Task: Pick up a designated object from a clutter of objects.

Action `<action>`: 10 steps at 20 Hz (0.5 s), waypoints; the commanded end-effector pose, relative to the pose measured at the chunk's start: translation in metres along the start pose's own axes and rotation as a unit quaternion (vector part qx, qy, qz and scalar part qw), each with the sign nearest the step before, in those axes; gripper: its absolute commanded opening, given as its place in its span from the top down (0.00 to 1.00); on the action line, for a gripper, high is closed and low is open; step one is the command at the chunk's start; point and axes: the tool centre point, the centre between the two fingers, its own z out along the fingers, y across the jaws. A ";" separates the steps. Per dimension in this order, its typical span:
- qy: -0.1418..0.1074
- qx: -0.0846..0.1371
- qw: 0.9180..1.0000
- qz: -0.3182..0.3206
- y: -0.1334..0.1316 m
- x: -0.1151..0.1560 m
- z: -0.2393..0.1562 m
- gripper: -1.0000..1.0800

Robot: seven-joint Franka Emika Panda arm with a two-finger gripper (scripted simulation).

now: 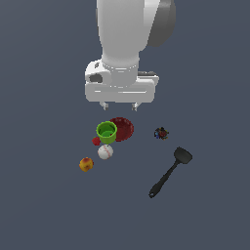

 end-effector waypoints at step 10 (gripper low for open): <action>-0.019 -0.014 1.000 -0.001 0.018 -0.004 0.011 0.04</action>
